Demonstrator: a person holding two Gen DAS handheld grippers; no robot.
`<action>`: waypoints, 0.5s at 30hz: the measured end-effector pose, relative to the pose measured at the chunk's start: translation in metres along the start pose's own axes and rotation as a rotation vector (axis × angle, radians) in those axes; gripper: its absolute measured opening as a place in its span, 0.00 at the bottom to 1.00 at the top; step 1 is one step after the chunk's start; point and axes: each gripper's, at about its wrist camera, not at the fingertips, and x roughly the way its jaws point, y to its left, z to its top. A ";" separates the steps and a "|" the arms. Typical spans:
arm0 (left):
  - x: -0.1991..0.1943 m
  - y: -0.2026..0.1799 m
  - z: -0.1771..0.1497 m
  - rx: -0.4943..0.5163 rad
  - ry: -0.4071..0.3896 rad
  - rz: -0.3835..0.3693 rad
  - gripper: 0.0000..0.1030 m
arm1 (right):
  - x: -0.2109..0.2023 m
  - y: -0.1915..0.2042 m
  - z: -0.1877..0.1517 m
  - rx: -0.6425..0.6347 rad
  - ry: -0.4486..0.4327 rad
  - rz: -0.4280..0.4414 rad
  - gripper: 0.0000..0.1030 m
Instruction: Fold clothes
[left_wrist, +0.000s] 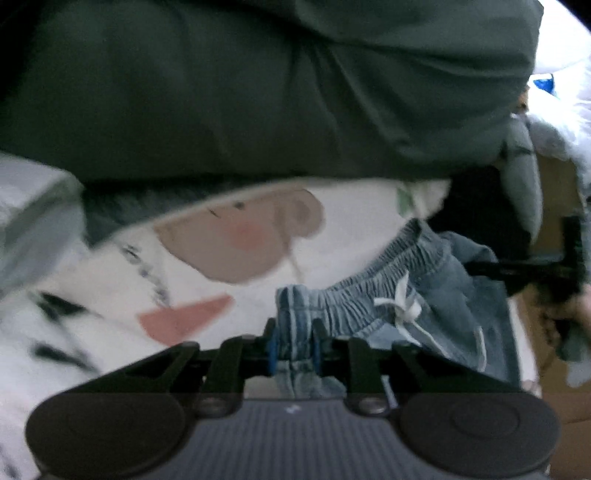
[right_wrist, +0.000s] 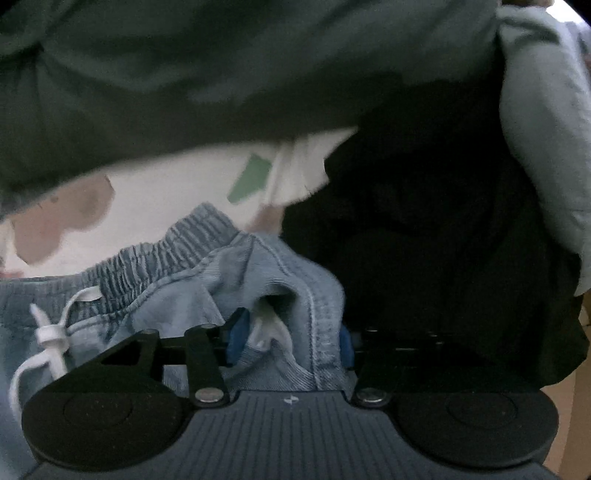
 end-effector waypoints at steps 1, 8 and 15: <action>0.003 0.003 0.001 -0.001 0.010 0.013 0.18 | -0.005 0.000 0.000 0.001 -0.015 -0.006 0.55; 0.021 0.010 -0.006 -0.037 0.098 0.102 0.28 | -0.030 -0.012 -0.003 0.026 -0.114 0.037 0.61; 0.001 0.014 -0.008 -0.120 0.117 0.186 0.38 | -0.006 -0.044 0.002 0.043 -0.129 0.176 0.61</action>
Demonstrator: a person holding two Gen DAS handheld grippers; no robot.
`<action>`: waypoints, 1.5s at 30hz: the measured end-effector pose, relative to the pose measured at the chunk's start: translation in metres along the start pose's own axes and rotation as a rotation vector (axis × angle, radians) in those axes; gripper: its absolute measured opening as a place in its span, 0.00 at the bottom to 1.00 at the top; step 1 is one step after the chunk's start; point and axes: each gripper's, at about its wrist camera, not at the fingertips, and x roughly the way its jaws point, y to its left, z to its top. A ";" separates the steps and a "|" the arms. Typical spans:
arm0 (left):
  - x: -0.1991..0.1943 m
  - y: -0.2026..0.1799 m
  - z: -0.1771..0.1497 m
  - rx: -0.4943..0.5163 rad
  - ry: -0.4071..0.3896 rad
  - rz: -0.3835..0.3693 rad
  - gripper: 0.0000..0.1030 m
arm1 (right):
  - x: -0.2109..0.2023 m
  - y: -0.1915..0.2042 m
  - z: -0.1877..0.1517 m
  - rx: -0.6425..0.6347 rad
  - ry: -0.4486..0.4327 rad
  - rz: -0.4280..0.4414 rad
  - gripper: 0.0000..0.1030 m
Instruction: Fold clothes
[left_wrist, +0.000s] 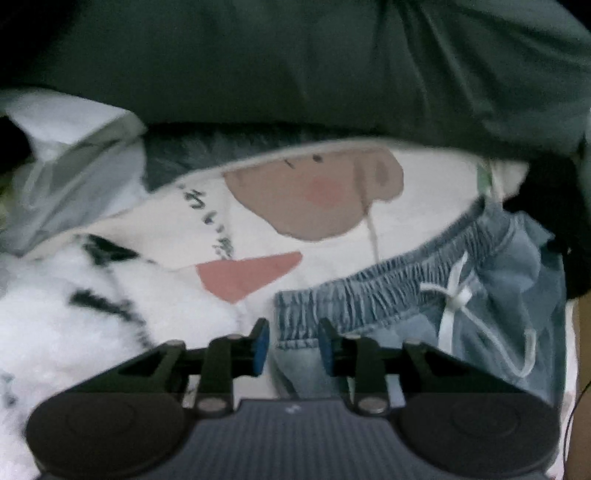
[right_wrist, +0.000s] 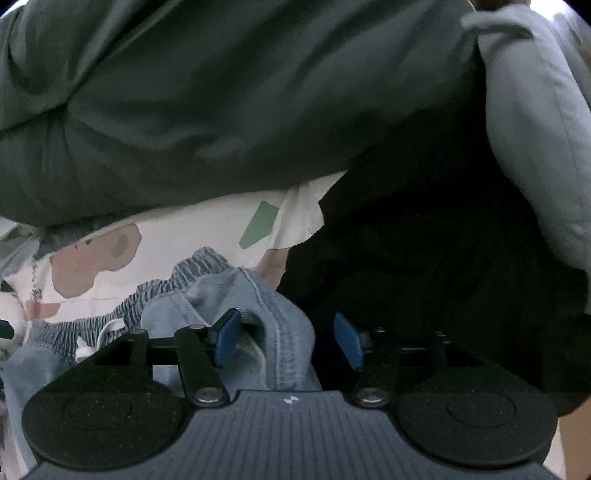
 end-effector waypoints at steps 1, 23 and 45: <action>-0.004 0.000 -0.001 -0.007 -0.001 0.002 0.41 | -0.001 -0.004 -0.001 0.017 -0.004 0.011 0.61; 0.019 0.042 -0.043 -0.190 -0.022 -0.116 0.27 | 0.021 0.024 0.063 -0.212 0.029 0.087 0.61; 0.074 0.015 -0.045 -0.090 -0.054 -0.110 0.35 | 0.076 0.042 0.026 -0.475 0.249 0.005 0.61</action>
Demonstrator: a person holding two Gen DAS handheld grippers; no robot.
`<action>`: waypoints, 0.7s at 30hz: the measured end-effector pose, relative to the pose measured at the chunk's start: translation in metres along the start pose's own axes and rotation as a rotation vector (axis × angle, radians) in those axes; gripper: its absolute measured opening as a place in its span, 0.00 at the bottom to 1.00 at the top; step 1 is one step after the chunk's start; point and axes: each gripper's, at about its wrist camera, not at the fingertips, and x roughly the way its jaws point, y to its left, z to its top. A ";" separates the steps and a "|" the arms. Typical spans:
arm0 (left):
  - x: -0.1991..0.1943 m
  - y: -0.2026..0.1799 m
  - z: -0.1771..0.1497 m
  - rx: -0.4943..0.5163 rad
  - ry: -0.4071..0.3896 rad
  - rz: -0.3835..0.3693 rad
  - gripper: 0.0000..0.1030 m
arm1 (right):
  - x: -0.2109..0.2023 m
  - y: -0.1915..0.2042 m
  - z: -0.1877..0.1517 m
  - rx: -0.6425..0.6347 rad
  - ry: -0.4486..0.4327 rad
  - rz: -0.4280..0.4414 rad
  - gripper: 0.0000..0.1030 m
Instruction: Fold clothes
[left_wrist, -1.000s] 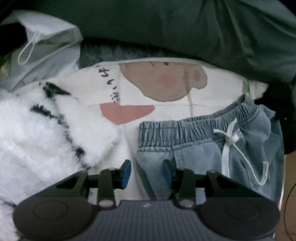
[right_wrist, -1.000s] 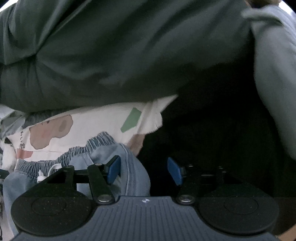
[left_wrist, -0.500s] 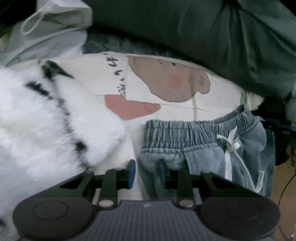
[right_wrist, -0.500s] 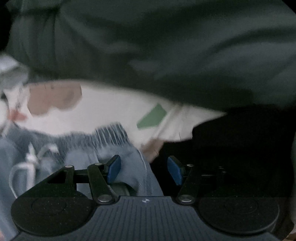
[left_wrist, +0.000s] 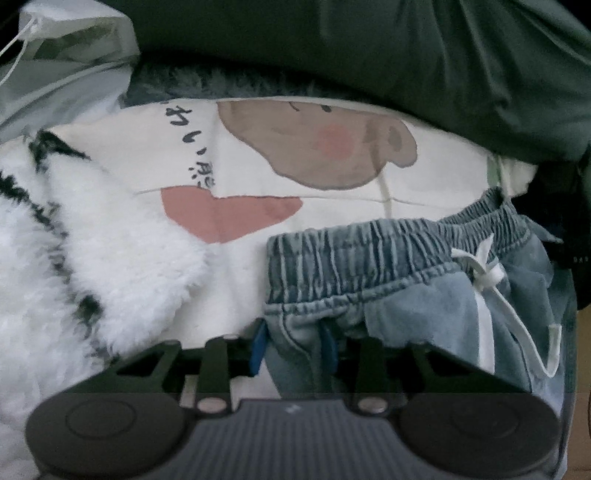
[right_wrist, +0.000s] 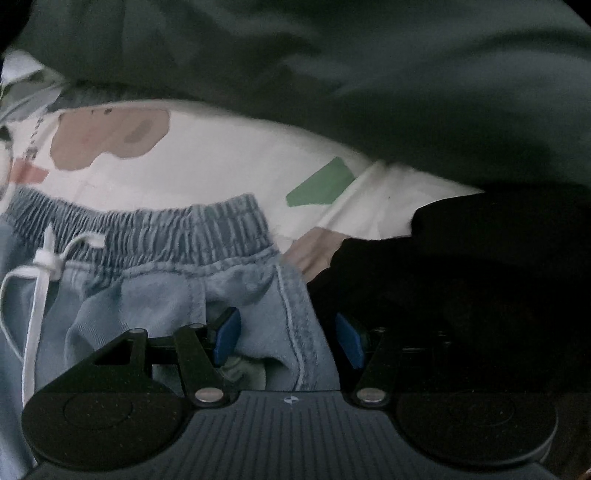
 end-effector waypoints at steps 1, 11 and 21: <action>0.000 0.001 0.000 -0.010 0.002 -0.004 0.35 | 0.000 0.001 0.000 -0.008 -0.001 -0.001 0.61; -0.009 0.010 -0.001 -0.030 -0.001 -0.023 0.19 | -0.001 0.001 0.016 -0.077 -0.016 0.029 0.60; -0.007 0.015 0.006 -0.041 0.027 -0.061 0.21 | -0.017 -0.026 0.039 -0.033 0.033 0.173 0.47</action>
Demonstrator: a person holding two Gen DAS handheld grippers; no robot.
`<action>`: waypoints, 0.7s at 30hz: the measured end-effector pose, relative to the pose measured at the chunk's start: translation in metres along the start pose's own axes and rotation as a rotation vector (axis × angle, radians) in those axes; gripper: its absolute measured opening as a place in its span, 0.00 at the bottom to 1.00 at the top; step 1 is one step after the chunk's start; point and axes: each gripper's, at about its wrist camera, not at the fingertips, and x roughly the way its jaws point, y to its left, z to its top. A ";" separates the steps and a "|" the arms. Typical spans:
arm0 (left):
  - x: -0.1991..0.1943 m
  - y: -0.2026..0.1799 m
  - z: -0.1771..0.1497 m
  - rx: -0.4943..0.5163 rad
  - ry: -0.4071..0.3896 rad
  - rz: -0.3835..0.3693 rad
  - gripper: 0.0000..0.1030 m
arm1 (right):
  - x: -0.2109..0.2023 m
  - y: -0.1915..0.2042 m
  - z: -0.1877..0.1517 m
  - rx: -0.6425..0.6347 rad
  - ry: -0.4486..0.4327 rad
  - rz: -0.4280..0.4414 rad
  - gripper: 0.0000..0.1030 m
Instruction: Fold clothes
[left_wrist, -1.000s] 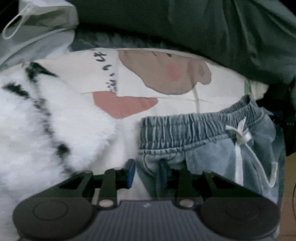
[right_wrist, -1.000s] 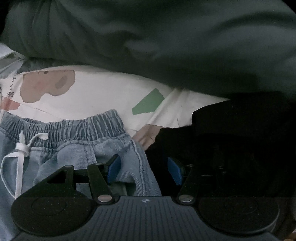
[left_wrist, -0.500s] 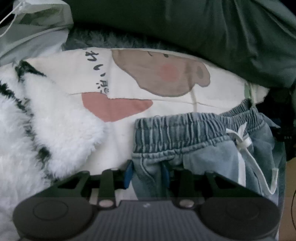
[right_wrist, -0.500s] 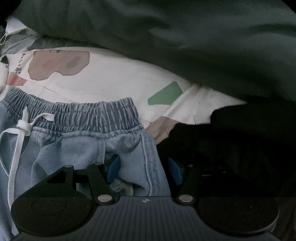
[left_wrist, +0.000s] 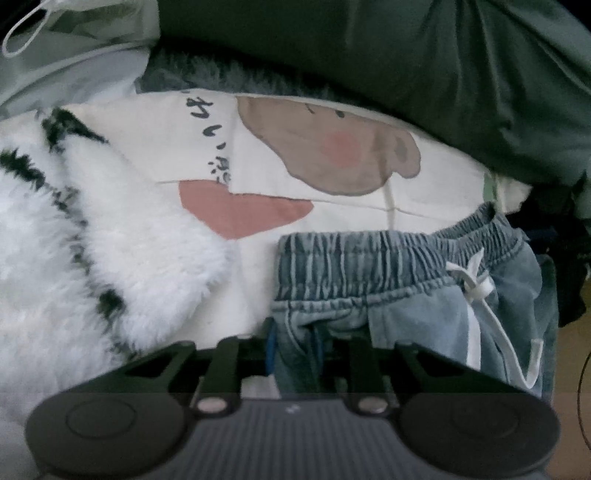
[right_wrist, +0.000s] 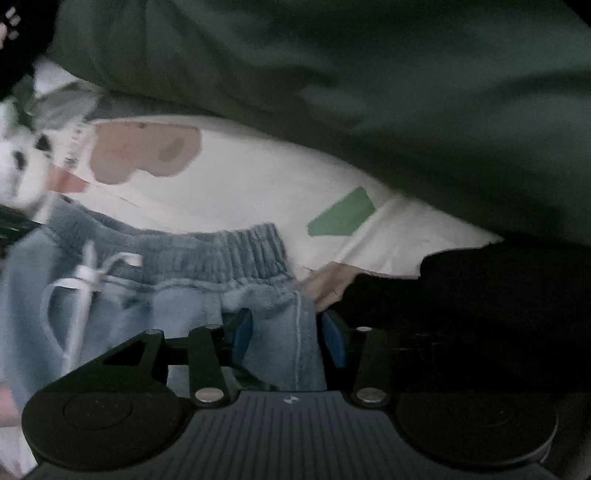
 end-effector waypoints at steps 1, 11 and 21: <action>0.000 0.001 0.000 -0.006 0.000 -0.002 0.21 | -0.005 -0.002 0.002 0.000 -0.012 0.000 0.47; 0.007 -0.001 -0.002 -0.013 -0.010 -0.008 0.29 | 0.027 0.000 0.010 0.011 0.049 -0.036 0.47; -0.026 -0.006 -0.005 0.063 -0.074 0.028 0.11 | 0.050 0.040 0.009 -0.172 0.140 -0.099 0.16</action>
